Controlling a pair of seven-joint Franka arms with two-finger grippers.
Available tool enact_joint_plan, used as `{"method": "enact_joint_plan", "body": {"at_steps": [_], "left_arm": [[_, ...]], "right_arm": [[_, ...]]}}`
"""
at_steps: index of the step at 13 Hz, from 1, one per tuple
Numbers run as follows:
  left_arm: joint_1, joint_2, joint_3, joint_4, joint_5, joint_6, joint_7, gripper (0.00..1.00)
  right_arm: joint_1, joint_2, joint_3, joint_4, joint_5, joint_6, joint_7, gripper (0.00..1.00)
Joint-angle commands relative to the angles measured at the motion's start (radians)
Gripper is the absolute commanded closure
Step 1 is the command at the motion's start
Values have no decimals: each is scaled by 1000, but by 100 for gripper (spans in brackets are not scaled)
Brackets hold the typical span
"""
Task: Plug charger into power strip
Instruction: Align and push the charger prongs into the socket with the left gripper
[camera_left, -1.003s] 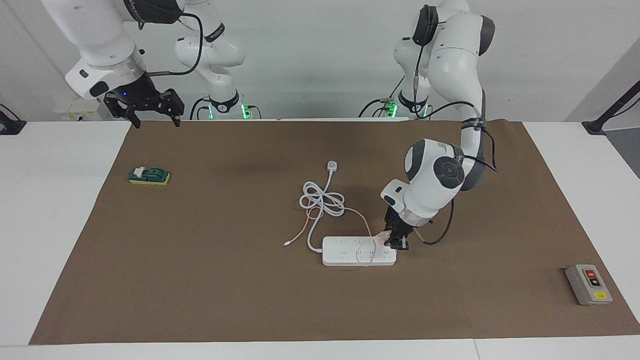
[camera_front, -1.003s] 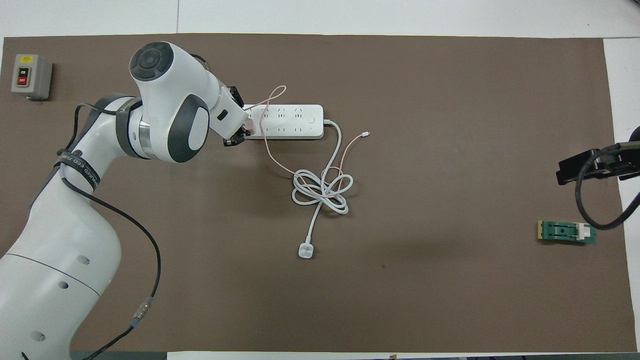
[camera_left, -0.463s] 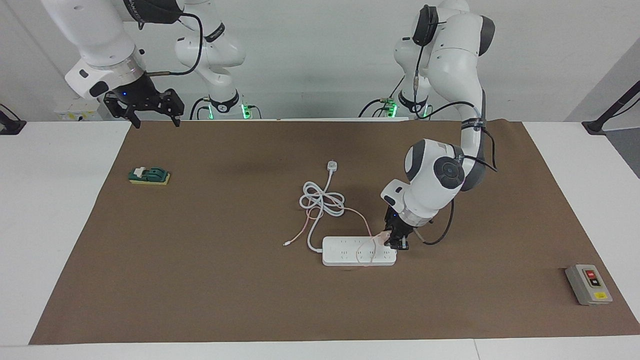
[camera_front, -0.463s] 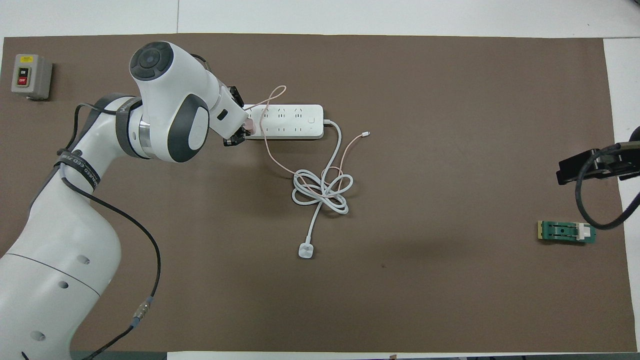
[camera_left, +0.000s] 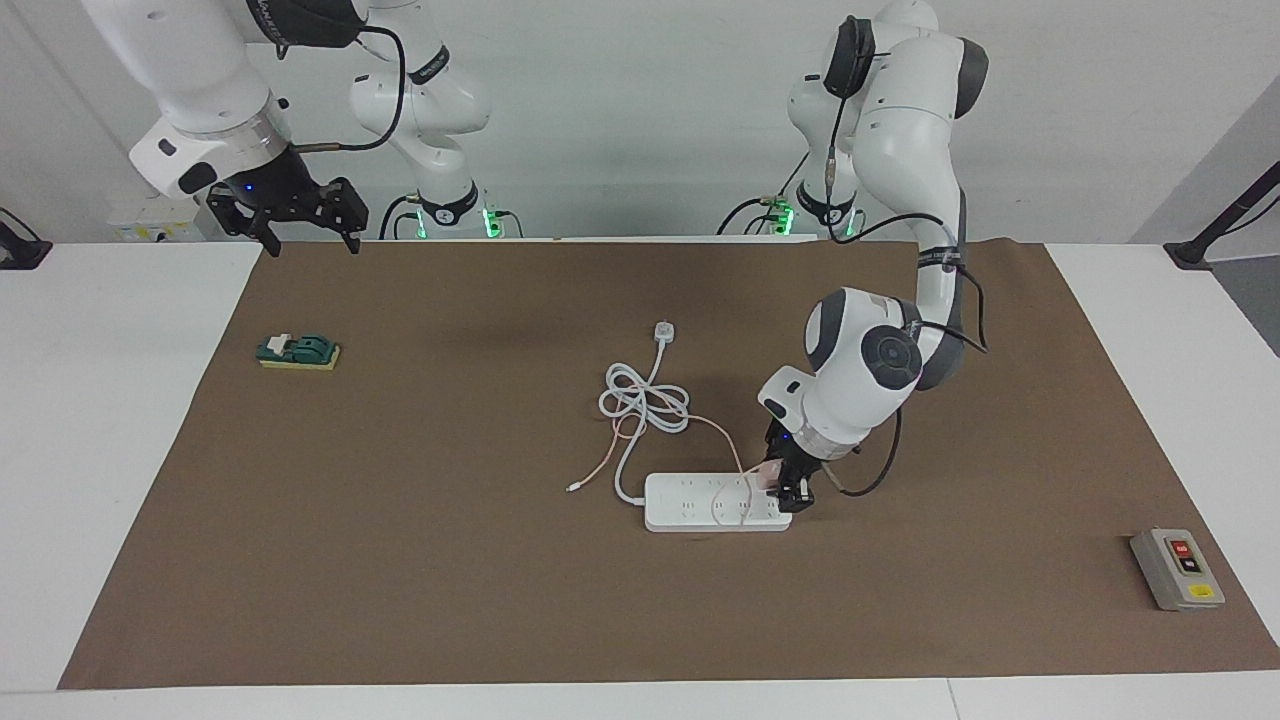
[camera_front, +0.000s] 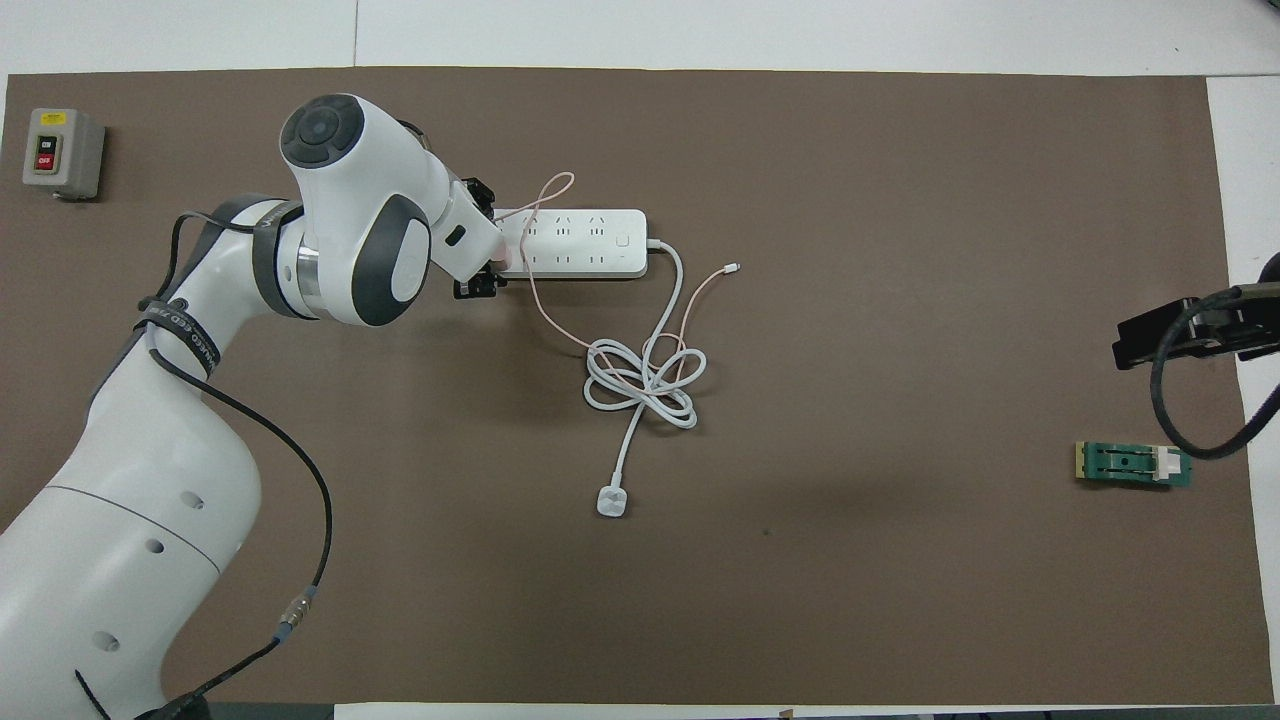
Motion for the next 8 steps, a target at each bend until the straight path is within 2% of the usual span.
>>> {"method": "enact_joint_plan", "body": {"at_steps": [1, 4, 8], "left_arm": [[3, 19, -6, 25, -42, 14, 8, 0], [5, -16, -6, 25, -65, 4, 5, 0], [25, -108, -4, 16, -76, -64, 5, 0]], "right_arm": [[-16, -15, 7, -16, 17, 16, 6, 0], [-19, -15, 7, -16, 17, 16, 3, 0], [-17, -15, 7, -16, 17, 16, 3, 0]]}}
